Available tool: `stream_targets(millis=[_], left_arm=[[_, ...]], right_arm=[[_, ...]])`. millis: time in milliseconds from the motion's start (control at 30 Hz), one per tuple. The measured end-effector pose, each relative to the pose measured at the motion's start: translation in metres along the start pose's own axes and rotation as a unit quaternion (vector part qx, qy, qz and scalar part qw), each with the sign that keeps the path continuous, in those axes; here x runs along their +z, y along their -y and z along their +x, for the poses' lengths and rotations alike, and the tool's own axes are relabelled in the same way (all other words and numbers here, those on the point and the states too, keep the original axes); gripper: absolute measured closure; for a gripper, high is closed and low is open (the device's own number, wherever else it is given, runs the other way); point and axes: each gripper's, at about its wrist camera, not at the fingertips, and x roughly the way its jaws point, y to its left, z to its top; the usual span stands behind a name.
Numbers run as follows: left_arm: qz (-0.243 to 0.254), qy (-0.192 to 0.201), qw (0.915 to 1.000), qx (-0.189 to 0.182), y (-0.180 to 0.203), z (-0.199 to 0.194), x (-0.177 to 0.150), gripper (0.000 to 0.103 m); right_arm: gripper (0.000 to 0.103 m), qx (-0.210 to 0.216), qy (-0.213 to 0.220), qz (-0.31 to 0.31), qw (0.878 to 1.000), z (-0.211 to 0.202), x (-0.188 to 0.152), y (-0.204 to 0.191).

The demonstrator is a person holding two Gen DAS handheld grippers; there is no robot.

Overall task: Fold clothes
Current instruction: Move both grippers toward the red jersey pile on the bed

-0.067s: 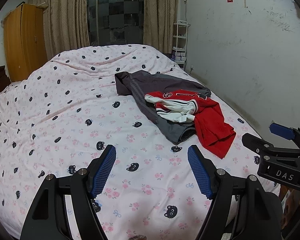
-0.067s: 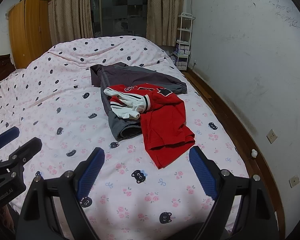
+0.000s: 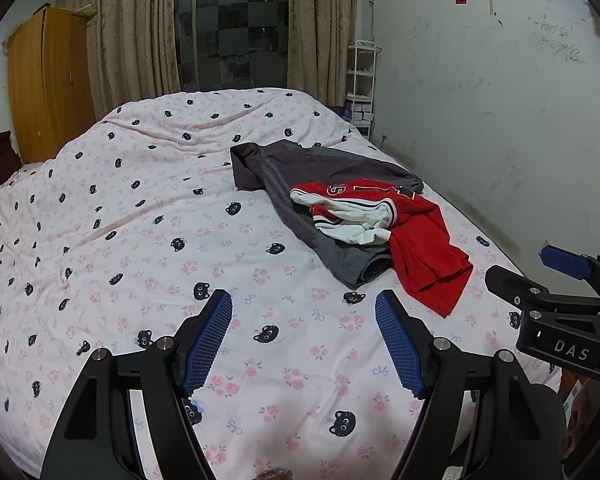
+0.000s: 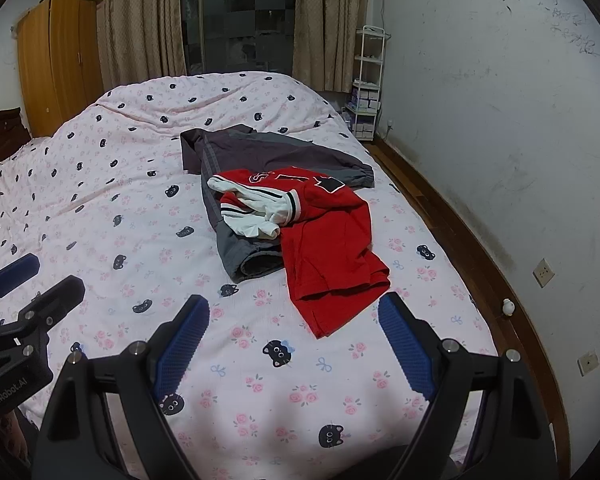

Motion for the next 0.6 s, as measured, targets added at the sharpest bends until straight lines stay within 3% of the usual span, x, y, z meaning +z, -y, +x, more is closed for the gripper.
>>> stream_targets(millis=[600], left_arm=[[0.003,-0.004,1.0000,0.007,0.0012,0.0056,-0.0055,0.033]], right_arm=[[0.015,-0.002,-0.006,0.000,1.000,0.0068,-0.0012,0.0011]])
